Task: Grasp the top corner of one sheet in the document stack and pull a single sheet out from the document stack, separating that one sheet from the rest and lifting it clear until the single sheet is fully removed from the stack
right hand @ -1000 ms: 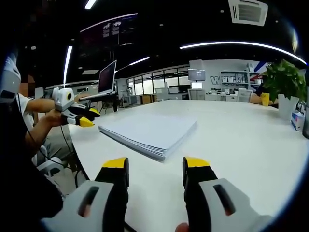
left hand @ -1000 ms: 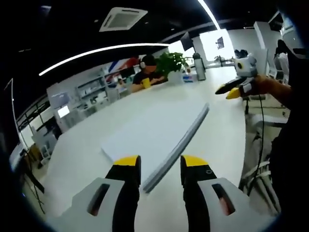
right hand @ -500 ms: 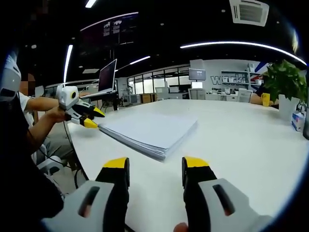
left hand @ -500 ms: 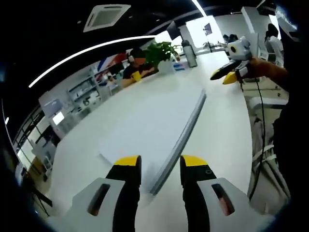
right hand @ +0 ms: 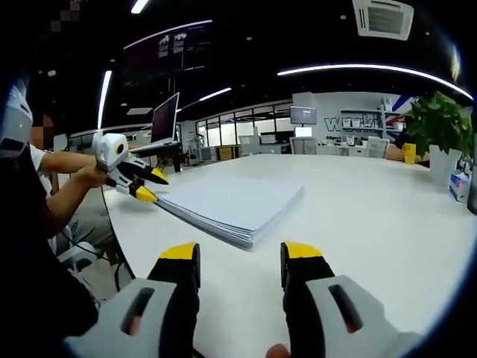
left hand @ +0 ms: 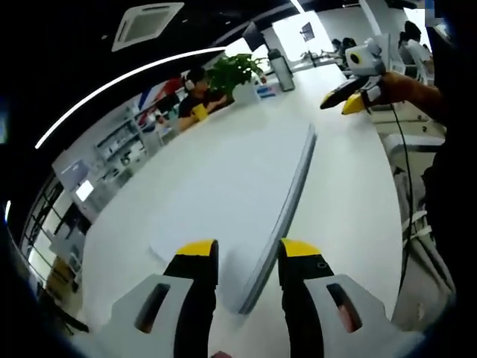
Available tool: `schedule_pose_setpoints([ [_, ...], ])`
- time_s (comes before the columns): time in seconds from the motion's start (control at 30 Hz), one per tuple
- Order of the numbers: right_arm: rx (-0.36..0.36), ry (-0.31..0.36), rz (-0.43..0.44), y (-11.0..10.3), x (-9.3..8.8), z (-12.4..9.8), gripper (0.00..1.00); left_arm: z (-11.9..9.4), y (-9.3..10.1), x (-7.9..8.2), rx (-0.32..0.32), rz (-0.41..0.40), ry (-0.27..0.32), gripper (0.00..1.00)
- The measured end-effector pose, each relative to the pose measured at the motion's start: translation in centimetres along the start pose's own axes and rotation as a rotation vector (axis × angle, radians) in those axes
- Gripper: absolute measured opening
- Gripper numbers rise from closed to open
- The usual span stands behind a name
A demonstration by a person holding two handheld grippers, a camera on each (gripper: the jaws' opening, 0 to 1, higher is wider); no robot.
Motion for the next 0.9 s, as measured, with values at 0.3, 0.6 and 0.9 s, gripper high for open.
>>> schedule_pose_setpoints([
  [0.3, -0.010, -0.001, 0.000, 0.3, 0.0, -0.3, 0.43, 0.8, 0.1, -0.7, -0.034, -0.013, -0.023, 0.34],
  [0.6, -0.011, -0.006, -0.001, 0.3, 0.1, -0.1, 0.43, 1.2, -0.4, -1.2, -0.056, -0.057, -0.026, 0.33],
  [0.9, -0.015, -0.006, 0.002, 0.3, 0.1, 0.0, 0.42, 1.2, -0.3, -1.4, -0.092, -0.026, 0.005, 0.29],
])
Point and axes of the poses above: the point that each gripper's makers call its tool centre point, and the gripper's own axes: z roughly forward along the fingers, y roughly to its right, x roughly out of its top, the point moved 9 cm from there along -z, roughly backward along the fingers, and after that the axes turned 3 degrees about z, right-handed, at the moved point
